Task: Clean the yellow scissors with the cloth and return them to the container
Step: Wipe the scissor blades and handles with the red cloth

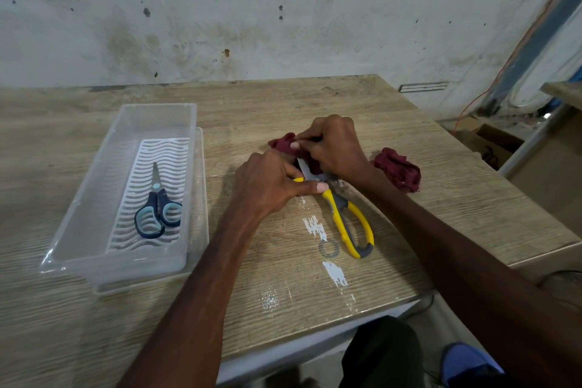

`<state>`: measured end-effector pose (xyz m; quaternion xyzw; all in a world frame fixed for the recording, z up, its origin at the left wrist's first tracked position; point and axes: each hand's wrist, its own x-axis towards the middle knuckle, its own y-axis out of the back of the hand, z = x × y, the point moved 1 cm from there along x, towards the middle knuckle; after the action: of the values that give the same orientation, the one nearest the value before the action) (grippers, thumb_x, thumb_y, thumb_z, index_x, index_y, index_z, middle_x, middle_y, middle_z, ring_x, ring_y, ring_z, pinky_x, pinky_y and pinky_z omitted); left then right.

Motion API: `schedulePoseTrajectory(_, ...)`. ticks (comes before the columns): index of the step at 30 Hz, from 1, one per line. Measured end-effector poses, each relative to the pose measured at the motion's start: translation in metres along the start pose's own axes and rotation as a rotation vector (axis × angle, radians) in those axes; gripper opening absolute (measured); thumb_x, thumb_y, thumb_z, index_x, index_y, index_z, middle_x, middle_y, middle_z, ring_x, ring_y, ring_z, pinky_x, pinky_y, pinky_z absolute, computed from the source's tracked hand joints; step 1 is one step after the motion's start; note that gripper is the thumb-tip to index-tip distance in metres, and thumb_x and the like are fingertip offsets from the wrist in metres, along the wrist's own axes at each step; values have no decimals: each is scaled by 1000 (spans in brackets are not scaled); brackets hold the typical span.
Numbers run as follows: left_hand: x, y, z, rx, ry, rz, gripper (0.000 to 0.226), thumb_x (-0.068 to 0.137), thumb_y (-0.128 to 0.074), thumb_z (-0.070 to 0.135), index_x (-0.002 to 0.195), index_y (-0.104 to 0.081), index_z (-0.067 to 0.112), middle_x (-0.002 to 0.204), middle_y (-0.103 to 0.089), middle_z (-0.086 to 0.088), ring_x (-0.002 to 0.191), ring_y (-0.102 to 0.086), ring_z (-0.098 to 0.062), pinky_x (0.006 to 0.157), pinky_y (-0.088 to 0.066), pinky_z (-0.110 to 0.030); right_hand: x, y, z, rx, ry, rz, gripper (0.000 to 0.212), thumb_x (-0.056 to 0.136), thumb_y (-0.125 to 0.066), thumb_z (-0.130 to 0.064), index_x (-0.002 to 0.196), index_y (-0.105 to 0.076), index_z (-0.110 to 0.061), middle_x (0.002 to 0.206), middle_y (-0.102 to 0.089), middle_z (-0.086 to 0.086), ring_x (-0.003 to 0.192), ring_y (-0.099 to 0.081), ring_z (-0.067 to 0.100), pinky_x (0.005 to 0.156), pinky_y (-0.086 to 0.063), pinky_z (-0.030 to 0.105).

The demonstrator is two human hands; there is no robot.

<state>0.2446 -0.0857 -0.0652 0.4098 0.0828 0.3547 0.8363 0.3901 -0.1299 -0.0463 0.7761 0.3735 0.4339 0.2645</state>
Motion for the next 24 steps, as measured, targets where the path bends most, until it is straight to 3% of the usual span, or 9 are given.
schedulePoseTrajectory(2, 2, 0, -2, -15, 18, 12, 45, 57, -72, 75, 78, -80, 36, 56, -67, 13, 63, -63, -3, 56, -43, -25, -5, 3, 0, -29, 24, -32, 13, 74, -79, -15, 86, -78, -10, 74, -72, 9, 70, -65, 20, 66, -49, 29)
schedulePoseTrajectory(5, 5, -1, -1, -18, 64, 20, 45, 53, -74, 76, 71, -79, 34, 42, -53, 10, 52, -54, -4, 51, -33, -22, -27, 12, 5, -29, 76, -56, 10, 73, -79, -14, 83, -78, -12, 67, -68, 7, 63, -63, 18, 59, -49, 31)
schedulePoseTrajectory(9, 3, -2, 0, -3, 41, 32, 44, 57, -74, 74, 75, -80, 34, 43, -51, 11, 52, -49, -2, 50, -28, -22, -28, 12, 6, 75, 14, -41, 13, 71, -81, -14, 83, -78, -11, 67, -69, 4, 62, -62, 13, 57, -46, 22)
schedulePoseTrajectory(13, -1, 0, 2, 20, -28, 28, 42, 62, -74, 70, 82, -81, 33, 55, -62, 17, 57, -54, -2, 52, -33, -23, -8, 1, 5, 56, -37, 25, 14, 72, -80, -16, 83, -78, -8, 71, -72, 10, 66, -65, 18, 55, -35, 5)
schedulePoseTrajectory(14, -2, 0, 2, 14, -30, 23, 41, 63, -75, 69, 83, -81, 33, 60, -65, 19, 62, -59, -4, 54, -35, -23, -7, 0, 6, 62, -45, 25, 14, 72, -80, -16, 83, -78, -8, 71, -72, 10, 66, -66, 20, 56, -37, 7)
schedulePoseTrajectory(16, -2, 1, 2, -6, 1, 26, 41, 60, -76, 70, 80, -81, 35, 67, -72, 14, 70, -64, -6, 55, -39, -24, -14, 2, 5, 26, -23, 9, 10, 73, -78, -15, 81, -78, -8, 67, -68, 11, 65, -64, 23, 57, -45, 24)
schedulePoseTrajectory(18, -1, 2, 2, -10, 55, 41, 43, 55, -77, 73, 76, -79, 35, 59, -68, 8, 67, -64, -6, 53, -38, -23, -25, 8, 5, -36, 53, -31, 7, 73, -76, -13, 78, -78, -9, 61, -61, 12, 60, -59, 25, 55, -45, 34)
schedulePoseTrajectory(24, -3, 0, 4, 29, 37, 50, 39, 60, -76, 70, 62, -74, 32, 44, -50, 10, 53, -51, -4, 50, -32, -24, -19, -2, 3, -34, 56, 15, 6, 72, -75, -8, 77, -78, -6, 60, -59, 13, 58, -56, 25, 52, -46, 37)
